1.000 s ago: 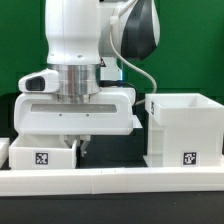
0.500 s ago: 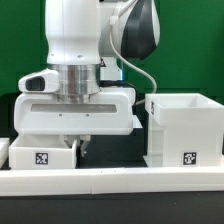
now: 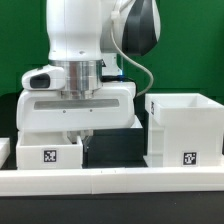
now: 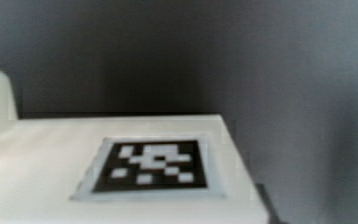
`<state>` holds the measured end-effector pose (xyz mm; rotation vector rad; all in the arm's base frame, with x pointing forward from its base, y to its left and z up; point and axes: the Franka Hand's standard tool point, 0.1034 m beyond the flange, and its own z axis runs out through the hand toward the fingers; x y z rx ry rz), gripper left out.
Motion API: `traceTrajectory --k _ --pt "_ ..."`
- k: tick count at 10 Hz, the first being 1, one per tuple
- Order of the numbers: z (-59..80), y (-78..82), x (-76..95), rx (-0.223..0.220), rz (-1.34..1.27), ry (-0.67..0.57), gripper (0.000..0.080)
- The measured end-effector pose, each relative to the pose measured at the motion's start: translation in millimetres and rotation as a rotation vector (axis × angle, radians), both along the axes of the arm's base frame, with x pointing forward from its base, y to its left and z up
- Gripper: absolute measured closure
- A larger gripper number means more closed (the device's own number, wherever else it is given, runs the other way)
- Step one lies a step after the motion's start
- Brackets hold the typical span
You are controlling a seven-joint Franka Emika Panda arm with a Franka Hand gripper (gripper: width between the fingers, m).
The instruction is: Assemble drawer
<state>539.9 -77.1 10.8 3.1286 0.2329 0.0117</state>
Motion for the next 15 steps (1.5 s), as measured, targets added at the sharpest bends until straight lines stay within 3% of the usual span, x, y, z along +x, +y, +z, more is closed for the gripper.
traceTrajectory --k 3,6,12,15 --pt "-2.2 -0.3 -2.0 -0.015 0.252 -0.003 0.0758" --pt "-3.9 11.1 -4.7 -0.036 0.583 0.001 0.0758" --pt "-4.5 1.0 -5.6 -0.066 0.991 0.016 0.0758" --pt "1.8 9.0 -2.7 -0.065 1.251 0.068 0.0758"
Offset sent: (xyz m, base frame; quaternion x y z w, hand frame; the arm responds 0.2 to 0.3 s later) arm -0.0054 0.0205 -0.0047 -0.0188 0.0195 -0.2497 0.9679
